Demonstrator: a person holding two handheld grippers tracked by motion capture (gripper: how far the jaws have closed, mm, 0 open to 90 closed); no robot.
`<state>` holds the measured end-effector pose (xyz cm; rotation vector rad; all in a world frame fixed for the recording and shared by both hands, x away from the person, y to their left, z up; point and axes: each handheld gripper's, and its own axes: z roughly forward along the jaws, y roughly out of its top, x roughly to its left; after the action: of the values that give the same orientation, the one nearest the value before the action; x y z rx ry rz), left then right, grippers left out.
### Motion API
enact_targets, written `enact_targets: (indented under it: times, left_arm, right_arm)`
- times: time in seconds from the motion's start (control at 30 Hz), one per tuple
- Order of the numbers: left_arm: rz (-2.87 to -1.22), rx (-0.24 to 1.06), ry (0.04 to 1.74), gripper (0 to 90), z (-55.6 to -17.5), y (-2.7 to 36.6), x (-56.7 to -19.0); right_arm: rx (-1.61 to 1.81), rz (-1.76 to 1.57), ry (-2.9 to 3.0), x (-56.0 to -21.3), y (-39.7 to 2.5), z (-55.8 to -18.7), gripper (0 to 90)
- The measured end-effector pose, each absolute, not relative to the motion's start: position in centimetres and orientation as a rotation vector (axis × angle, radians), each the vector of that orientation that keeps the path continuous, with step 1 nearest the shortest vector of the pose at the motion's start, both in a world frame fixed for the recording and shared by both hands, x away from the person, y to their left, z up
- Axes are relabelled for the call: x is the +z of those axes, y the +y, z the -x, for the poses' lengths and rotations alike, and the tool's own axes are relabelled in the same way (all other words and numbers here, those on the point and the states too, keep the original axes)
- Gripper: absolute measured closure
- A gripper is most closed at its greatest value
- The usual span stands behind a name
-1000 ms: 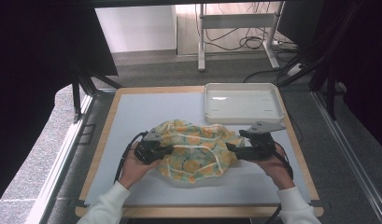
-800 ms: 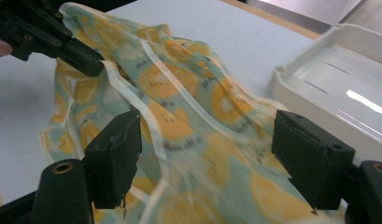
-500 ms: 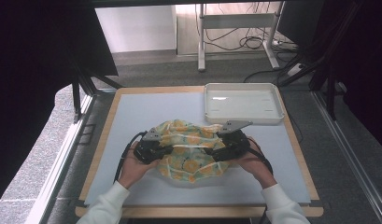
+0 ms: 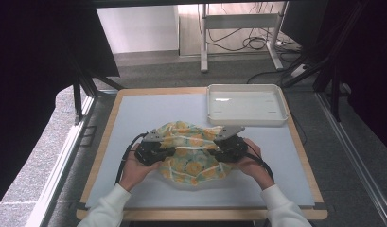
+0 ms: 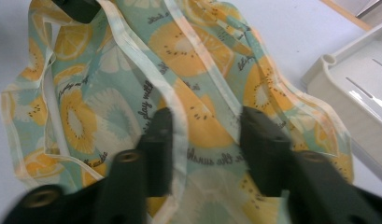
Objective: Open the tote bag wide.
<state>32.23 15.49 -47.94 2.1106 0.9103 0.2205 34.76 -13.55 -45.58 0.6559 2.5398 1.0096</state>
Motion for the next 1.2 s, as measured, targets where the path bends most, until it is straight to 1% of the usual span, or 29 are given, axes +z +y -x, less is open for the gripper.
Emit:
enact_targets:
  times: [0.23, 0.33, 0.7, 0.77, 1.0, 1.2]
  left_arm:
    - [-2.108, 0.216, 0.903, 90.0, -32.2, 15.6, -47.9]
    - [-2.107, 0.214, 0.902, 90.0, -32.2, 15.6, -47.8]
    - [-2.099, 0.202, 0.897, 90.0, -32.0, 15.7, -47.6]
    - [-2.083, 0.176, 0.892, 90.0, -31.8, 15.8, -47.4]
    - [-2.102, 0.197, 0.866, 90.0, -30.6, 15.8, -47.2]
    - [-2.111, 0.164, 0.852, 90.0, -29.4, 15.8, -47.9]
  right_arm:
    - [0.992, -0.653, 2.602, -46.2, -13.6, -35.0, 82.7]
    - [0.991, -0.645, 2.609, -46.2, -13.5, -35.0, 88.0]
    - [1.050, -0.632, 2.601, -45.8, -13.8, -34.6, 89.1]
    - [1.082, -0.629, 2.602, -45.7, -13.9, -34.3, 89.1]
    - [1.128, -0.594, 2.614, -45.7, -13.9, -33.3, 89.1]
    - [1.156, -0.603, 2.641, -46.1, -14.5, -32.1, 89.1]
